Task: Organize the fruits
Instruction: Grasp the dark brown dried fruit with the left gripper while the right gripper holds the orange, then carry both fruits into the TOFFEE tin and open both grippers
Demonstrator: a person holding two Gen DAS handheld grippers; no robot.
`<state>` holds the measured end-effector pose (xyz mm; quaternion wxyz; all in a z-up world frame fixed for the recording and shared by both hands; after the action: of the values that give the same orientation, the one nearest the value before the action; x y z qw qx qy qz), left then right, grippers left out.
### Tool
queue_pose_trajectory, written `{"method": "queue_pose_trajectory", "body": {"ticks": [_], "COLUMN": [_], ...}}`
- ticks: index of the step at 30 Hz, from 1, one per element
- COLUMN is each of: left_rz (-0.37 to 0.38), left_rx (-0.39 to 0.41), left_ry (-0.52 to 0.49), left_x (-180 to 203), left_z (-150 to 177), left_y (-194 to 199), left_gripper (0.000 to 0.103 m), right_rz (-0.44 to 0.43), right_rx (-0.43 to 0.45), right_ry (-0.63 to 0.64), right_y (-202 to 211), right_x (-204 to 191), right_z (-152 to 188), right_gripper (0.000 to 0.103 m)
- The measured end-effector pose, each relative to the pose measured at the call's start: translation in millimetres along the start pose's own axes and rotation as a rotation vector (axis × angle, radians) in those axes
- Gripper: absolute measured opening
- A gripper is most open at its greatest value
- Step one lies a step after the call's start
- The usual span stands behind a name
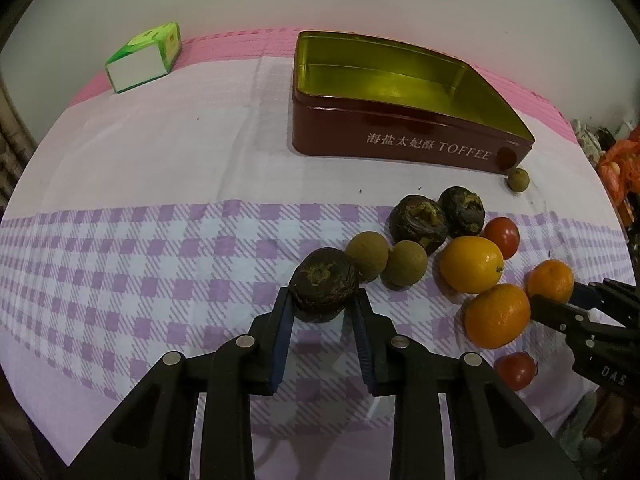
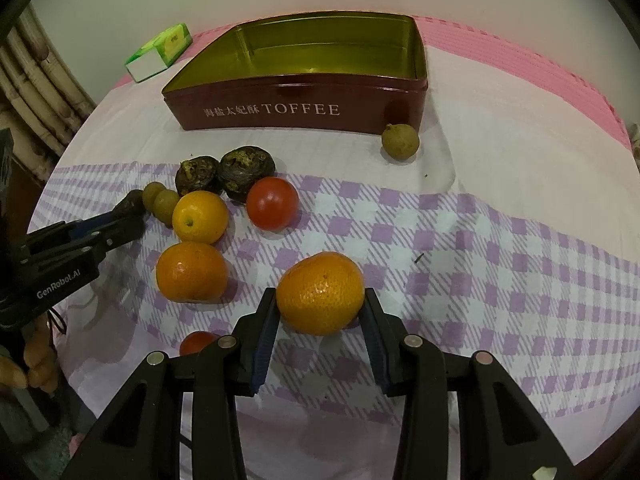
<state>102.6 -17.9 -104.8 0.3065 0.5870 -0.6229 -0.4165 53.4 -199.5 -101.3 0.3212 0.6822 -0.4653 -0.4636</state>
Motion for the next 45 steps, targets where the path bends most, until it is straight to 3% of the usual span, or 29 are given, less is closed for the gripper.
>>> {"method": "queue_pose_trajectory", "body": {"ticks": [15, 29, 38, 45], "left_rz": [-0.022, -0.037, -0.012, 0.014], "left_rx": [-0.012, 0.011, 0.058, 0.115], "left_ry": [0.009, -0.004, 0.008, 0.002], "left_x": [-3, -1, -4, 0], "left_z": [3, -6, -39, -86], "left_y": [6, 19, 32, 38], "left_gripper": [0.03, 0.03, 0.03, 0.03], "right_rz": [0.009, 0.059, 0.053, 0.044], "right_rx": [0.007, 0.048, 0.128, 0.171], "right_ry": [-0.001, 0.015, 0.029, 0.048], "right_y": [2, 23, 46, 56], "right_x": [0, 4, 2, 5], "right_z": [0, -24, -58, -99], "right_gripper": [0.037, 0.037, 0.037, 0.037]}}
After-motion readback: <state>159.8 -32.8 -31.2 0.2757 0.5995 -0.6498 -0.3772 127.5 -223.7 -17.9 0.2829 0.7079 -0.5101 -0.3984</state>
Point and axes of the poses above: each gripper's, at about its wrist camera, not at the fingertips, and y roughly against the way its jaws point, x to its right, z to its underside, the point moved 5 cm from there along -y, roughly the way its jaws point, and after that the axes turned 14 degrees about -z, right-handed, at the moved point
